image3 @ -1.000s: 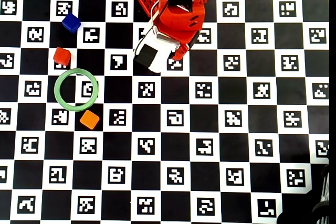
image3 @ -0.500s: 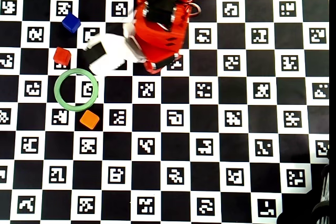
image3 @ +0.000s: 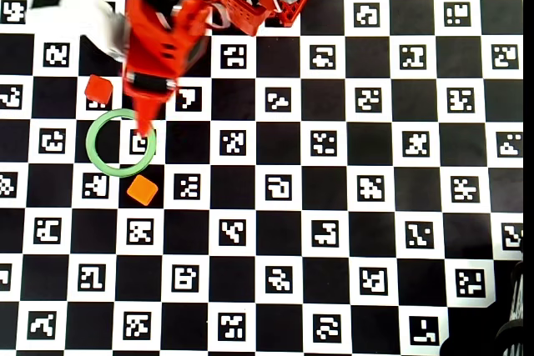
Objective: Grab the red cube then put it in the green circle then put the blue cube on top and finally the orange cube on top
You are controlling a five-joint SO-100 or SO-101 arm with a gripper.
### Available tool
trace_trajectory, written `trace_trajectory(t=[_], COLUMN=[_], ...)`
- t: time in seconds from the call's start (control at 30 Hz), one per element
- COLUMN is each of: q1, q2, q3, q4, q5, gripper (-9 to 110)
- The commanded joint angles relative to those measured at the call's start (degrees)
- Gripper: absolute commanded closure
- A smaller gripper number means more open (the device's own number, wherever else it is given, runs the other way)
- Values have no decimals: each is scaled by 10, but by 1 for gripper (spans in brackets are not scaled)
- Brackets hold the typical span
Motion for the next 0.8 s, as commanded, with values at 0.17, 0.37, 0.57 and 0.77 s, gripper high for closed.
trace_trajectory(t=[0.17, 0.37, 0.57, 0.77], q1=[117, 139, 147, 163], q2=[-65, -95, -111, -162], q3=[-68, -70, -49, -33], q4=[11, -3, -47, -103], q5=[-58, -85, -106, -120], gripper=[53, 52, 52, 51])
